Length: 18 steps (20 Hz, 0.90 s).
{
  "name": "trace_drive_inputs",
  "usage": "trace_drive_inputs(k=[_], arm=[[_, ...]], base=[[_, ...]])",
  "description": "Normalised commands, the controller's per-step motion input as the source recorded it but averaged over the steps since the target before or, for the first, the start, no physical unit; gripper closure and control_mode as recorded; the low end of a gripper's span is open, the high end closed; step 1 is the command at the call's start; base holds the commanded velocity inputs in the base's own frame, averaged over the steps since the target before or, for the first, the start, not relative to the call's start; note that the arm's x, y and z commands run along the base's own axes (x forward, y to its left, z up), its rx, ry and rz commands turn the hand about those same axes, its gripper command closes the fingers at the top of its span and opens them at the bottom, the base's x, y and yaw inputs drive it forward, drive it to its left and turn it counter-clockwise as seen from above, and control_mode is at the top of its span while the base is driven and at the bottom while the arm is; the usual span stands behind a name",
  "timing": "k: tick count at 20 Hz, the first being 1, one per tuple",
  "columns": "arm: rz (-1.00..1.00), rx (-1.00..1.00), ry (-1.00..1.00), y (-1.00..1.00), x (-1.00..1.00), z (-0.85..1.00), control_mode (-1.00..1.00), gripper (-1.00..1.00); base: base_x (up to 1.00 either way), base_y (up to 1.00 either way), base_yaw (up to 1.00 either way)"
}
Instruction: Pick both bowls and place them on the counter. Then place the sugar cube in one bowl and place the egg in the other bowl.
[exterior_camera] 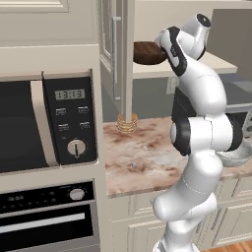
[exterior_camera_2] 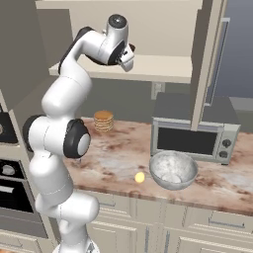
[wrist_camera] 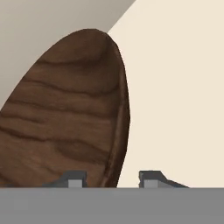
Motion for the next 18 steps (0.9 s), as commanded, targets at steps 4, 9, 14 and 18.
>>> trace_drive_inputs(k=[4,9,14,18], arm=[[0.0,0.0,0.0,0.0,0.0,-0.14,-1.0,1.0],[0.0,0.01,0.0,0.0,-0.05,-0.02,-1.0,1.0],[0.0,0.0,0.0,0.0,-0.44,0.03,-1.0,1.0],[0.01,0.0,-0.03,-0.1,-0.8,0.08,-1.0,1.0]], base=[[0.0,0.0,0.0],[0.0,0.0,0.0],[0.0,0.0,0.0],[0.0,0.0,0.0]])
